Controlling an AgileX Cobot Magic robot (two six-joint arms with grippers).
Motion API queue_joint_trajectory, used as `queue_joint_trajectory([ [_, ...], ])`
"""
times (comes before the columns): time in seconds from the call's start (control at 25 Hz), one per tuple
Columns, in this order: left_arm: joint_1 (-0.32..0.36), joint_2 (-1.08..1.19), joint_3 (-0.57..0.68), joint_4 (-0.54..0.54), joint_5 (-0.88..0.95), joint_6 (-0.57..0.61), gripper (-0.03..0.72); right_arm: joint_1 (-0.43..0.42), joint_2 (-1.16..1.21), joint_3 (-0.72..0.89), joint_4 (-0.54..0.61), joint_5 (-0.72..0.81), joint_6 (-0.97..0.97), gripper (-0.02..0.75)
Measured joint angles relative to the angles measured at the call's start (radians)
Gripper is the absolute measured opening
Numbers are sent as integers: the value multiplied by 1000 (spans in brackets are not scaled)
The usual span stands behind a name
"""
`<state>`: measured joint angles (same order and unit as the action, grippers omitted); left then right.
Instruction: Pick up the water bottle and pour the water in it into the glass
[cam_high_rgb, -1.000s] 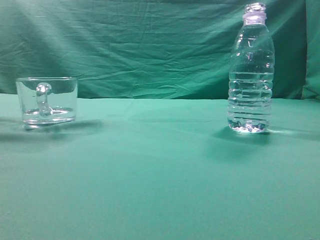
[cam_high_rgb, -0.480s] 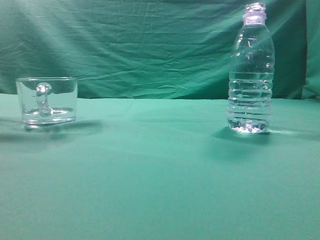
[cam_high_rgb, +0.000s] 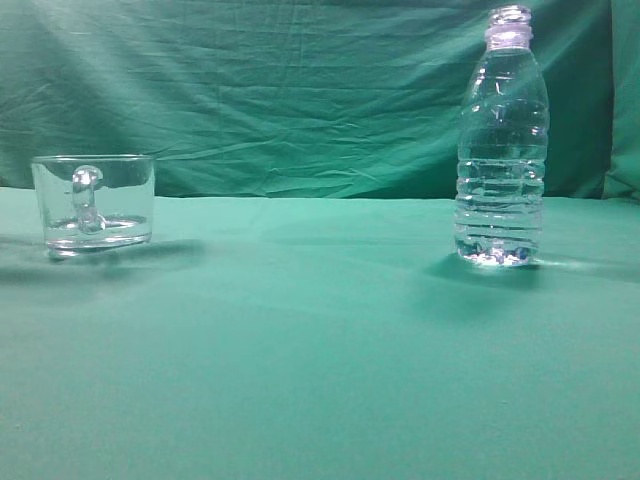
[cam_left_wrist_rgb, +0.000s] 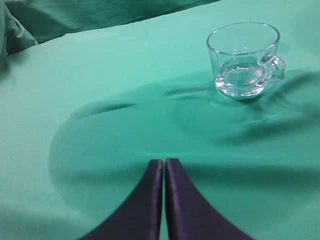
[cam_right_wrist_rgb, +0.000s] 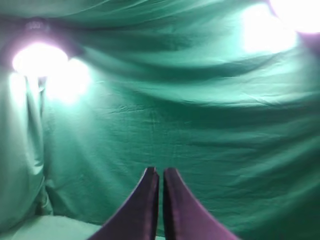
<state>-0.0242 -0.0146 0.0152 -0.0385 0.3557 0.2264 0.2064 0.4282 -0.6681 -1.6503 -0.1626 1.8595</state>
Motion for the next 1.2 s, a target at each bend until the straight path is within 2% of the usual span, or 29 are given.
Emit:
queue_joint_trajectory([
  [0.04, 0, 0, 0, 0, 0, 0, 0, 0, -6, 14, 63, 51, -15, 0],
  [0.12, 0, 0, 0, 0, 0, 0, 0, 0, -14, 49, 281, 171, -119, 0],
  [0.24, 0, 0, 0, 0, 0, 0, 0, 0, -18, 78, 661, 358, -488, 0],
  [0.28, 0, 0, 0, 0, 0, 0, 0, 0, -18, 82, 777, 402, -667, 0],
  [0.32, 0, 0, 0, 0, 0, 0, 0, 0, -18, 82, 777, 402, -667, 0],
  [0.36, 0, 0, 0, 0, 0, 0, 0, -1, -20, 88, 1051, 465, -1016, 0],
  [0.4, 0, 0, 0, 0, 0, 0, 0, -1, -25, 93, 1175, 495, -1198, 0],
  [0.52, 0, 0, 0, 0, 0, 0, 0, -1, -79, 141, 1425, 582, -1611, 0],
  [0.6, 0, 0, 0, 0, 0, 0, 0, -1, -142, 206, 1498, 593, -1754, 0],
  [0.68, 0, 0, 0, 0, 0, 0, 0, -1, -208, 295, 1522, 563, -1794, 0],
  [0.84, 0, 0, 0, 0, 0, 0, 0, -1, -333, 457, 1528, 491, -1808, 0],
  [1.2, 0, 0, 0, 0, 0, 0, 0, -1, -438, 655, 1535, 491, -1814, 0],
])
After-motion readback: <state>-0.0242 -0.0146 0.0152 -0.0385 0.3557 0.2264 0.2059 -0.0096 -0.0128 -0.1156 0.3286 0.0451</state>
